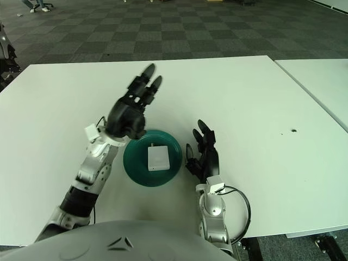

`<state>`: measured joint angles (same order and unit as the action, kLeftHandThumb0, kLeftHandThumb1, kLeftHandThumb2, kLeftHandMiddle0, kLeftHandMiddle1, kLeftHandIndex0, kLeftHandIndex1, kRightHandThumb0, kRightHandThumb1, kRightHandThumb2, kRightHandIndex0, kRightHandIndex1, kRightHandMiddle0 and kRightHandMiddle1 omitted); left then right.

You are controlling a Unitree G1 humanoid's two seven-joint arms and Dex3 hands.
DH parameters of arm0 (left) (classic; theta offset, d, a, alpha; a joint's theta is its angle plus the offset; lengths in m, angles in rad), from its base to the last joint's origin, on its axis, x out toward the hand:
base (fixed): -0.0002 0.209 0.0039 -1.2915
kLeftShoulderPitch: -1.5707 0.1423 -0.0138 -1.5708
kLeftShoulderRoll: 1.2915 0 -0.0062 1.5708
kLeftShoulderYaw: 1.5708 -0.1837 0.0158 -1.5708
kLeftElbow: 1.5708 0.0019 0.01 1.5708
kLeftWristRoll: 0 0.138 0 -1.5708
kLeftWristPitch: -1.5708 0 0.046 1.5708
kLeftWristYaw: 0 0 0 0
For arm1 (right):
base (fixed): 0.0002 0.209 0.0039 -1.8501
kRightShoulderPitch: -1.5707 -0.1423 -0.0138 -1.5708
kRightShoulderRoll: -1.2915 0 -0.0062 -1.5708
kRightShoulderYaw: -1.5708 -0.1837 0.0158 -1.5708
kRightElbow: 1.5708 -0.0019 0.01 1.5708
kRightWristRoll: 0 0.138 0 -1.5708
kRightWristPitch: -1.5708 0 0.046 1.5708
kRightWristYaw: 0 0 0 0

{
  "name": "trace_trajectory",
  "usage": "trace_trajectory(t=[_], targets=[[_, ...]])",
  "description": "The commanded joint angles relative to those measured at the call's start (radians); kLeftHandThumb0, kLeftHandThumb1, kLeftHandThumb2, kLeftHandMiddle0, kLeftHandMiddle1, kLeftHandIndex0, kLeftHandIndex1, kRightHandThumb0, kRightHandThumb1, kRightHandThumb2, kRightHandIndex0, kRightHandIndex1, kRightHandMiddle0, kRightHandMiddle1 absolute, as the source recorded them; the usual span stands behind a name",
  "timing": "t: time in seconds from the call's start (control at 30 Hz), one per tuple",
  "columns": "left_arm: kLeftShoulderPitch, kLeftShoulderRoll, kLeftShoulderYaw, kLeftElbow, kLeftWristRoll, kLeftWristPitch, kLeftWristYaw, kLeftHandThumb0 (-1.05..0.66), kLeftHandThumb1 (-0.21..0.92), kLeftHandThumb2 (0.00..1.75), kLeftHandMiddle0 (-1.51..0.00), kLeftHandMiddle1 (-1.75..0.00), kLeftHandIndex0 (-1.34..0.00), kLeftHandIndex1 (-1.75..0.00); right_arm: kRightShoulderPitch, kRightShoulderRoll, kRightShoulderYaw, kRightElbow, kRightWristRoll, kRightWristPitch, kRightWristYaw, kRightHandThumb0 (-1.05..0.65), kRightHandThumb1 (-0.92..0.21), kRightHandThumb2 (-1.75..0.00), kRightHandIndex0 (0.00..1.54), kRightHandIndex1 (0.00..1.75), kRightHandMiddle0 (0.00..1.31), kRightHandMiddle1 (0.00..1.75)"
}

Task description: Put the charger into the plate.

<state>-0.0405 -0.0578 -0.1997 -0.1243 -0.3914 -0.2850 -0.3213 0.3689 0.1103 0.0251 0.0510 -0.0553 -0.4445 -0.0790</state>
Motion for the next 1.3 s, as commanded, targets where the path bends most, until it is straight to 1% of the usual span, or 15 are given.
trace_trajectory(t=[0.0,0.1,0.2,0.3,0.37,0.43,0.53,0.6,0.73,0.87,0.97,1.1,1.27], targets=[[0.052,-0.049,0.131,-0.036,-0.188,0.122,0.106,-1.05,0.92,0.93,-0.07,0.00,0.00,-0.28,0.075,0.013,-0.047,0.248,0.070,0.086,0.006,-0.60,-0.87,-0.61,0.11,0.58,0.00,0.63],[0.084,-0.066,0.154,-0.027,-0.212,0.147,0.131,-1.05,0.92,0.95,-0.06,0.00,0.00,-0.31,0.076,0.013,-0.048,0.242,0.077,0.088,0.010,-0.61,-0.87,-0.61,0.11,0.58,0.00,0.64],[0.101,-0.075,0.161,-0.040,-0.213,0.166,0.156,-1.05,0.92,0.96,-0.06,0.00,0.00,-0.33,0.078,0.012,-0.049,0.237,0.082,0.089,0.013,-0.62,-0.87,-0.61,0.11,0.59,0.00,0.64],[0.164,-0.066,0.185,-0.007,-0.168,0.139,0.158,-1.05,0.92,0.97,-0.06,0.00,0.00,-0.34,0.076,0.015,-0.051,0.235,0.082,0.091,0.009,-0.63,-0.88,-0.60,0.11,0.59,0.00,0.64],[0.186,-0.039,0.189,0.009,-0.106,0.124,0.157,-1.05,0.92,0.99,-0.07,-0.01,0.00,-0.36,0.075,0.016,-0.054,0.233,0.081,0.095,0.005,-0.63,-0.88,-0.60,0.12,0.59,0.00,0.65],[0.192,-0.024,0.188,0.014,-0.060,0.116,0.159,-1.05,0.92,1.00,-0.08,-0.01,0.00,-0.38,0.074,0.016,-0.056,0.233,0.081,0.098,0.003,-0.63,-0.88,-0.60,0.12,0.59,0.00,0.65],[0.223,0.037,0.187,0.029,0.100,0.066,0.174,-1.05,0.92,1.02,-0.10,-0.02,0.00,-0.41,0.068,0.013,-0.061,0.236,0.077,0.106,-0.002,-0.63,-0.87,-0.59,0.12,0.60,0.00,0.65],[0.248,0.064,0.195,0.050,0.173,0.031,0.183,-1.04,0.92,1.04,-0.09,-0.01,0.00,-0.42,0.067,0.009,-0.064,0.234,0.077,0.111,-0.001,-0.63,-0.86,-0.59,0.13,0.60,0.00,0.65],[0.261,0.087,0.199,0.090,0.308,-0.033,0.230,-1.03,0.92,1.04,-0.07,0.00,0.00,-0.41,0.061,0.001,-0.072,0.232,0.074,0.119,-0.005,-0.63,-0.86,-0.59,0.13,0.60,0.00,0.65],[0.252,0.089,0.192,0.108,0.430,-0.072,0.299,-1.02,0.92,1.05,-0.03,0.00,0.00,-0.38,0.052,-0.007,-0.079,0.229,0.073,0.127,-0.004,-0.63,-0.85,-0.58,0.13,0.61,0.00,0.65],[0.246,0.090,0.185,0.118,0.521,-0.097,0.361,-1.02,0.92,1.06,-0.01,0.00,0.00,-0.32,0.045,-0.014,-0.082,0.226,0.075,0.139,0.003,-0.65,-0.85,-0.58,0.12,0.61,0.00,0.65],[0.248,0.083,0.181,0.147,0.565,-0.121,0.402,-1.01,0.92,1.07,0.00,0.00,0.00,-0.26,0.038,-0.024,-0.086,0.224,0.081,0.153,0.012,-0.69,-0.86,-0.56,0.11,0.61,0.00,0.65],[0.266,0.053,0.168,0.217,0.557,-0.160,0.424,-1.00,0.92,1.08,-0.01,0.00,0.00,-0.26,0.034,-0.033,-0.085,0.225,0.071,0.157,0.014,-0.72,-0.87,-0.52,0.09,0.61,0.00,0.66]])
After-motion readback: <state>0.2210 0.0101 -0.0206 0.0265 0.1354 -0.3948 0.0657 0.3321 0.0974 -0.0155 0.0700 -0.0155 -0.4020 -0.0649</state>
